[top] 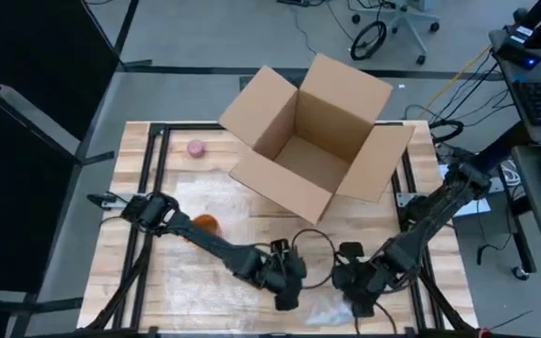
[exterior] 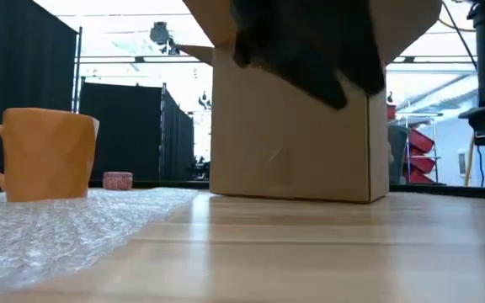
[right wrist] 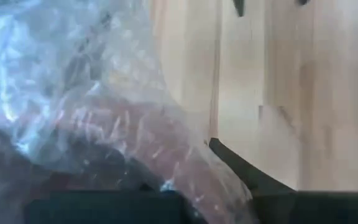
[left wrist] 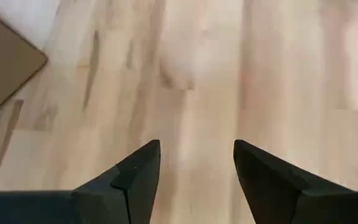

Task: Wrap mug
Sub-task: Put the pink wrapped cup into the box

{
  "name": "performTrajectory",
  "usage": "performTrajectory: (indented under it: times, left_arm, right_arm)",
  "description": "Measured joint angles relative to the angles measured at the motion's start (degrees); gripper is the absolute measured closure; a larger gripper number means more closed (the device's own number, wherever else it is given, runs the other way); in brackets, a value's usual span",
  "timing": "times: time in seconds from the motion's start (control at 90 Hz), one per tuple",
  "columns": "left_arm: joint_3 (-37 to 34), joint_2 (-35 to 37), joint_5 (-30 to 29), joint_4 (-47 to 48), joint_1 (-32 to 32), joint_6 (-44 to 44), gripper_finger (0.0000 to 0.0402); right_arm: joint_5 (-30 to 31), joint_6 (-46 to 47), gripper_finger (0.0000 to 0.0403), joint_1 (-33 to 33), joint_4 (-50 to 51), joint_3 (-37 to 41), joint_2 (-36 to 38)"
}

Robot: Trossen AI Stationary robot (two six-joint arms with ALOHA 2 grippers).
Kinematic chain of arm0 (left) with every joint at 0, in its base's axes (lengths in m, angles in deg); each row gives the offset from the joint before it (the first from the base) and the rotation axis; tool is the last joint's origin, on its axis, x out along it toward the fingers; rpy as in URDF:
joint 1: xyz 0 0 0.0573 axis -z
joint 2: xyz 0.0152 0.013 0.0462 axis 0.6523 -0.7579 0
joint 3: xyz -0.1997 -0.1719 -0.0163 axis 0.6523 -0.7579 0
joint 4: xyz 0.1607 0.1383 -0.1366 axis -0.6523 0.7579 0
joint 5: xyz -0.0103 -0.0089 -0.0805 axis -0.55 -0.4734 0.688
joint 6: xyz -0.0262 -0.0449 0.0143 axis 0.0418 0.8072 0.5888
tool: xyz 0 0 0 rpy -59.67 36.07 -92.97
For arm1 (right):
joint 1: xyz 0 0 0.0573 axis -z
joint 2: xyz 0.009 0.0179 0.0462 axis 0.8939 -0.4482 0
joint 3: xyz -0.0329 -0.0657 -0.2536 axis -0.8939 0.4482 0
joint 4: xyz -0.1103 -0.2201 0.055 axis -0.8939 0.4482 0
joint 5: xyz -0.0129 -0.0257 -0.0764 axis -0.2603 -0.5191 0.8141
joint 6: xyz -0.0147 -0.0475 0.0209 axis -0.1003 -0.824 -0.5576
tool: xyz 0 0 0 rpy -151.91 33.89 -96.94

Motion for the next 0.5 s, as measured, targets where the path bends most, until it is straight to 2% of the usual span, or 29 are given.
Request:
performTrajectory:
  times: [0.111,0.278,0.422,0.5]
  left_arm:
    - [0.01,1.53,-0.91,1.58,1.18,0.13,0.0208]
    - [0.01,5.35,-4.07,5.31,1.98,-2.51,0.0208]
    - [0.04,9.56,-5.94,6.00,1.39,-6.93,0.0208]
    - [0.08,11.82,-5.93,6.20,0.86,-8.73,0.0208]
  right_arm:
    - [3.10,-3.41,0.0386,-0.39,5.50,-12.35,0.34]
    - [12.32,-13.81,0.0386,-0.07,13.73,-31.07,0.17]
    - [22.16,-27.29,0.0386,3.52,15.95,-44.48,0.48]
    - [24.41,-34.12,0.0386,7.17,16.21,-49.64,0.42]
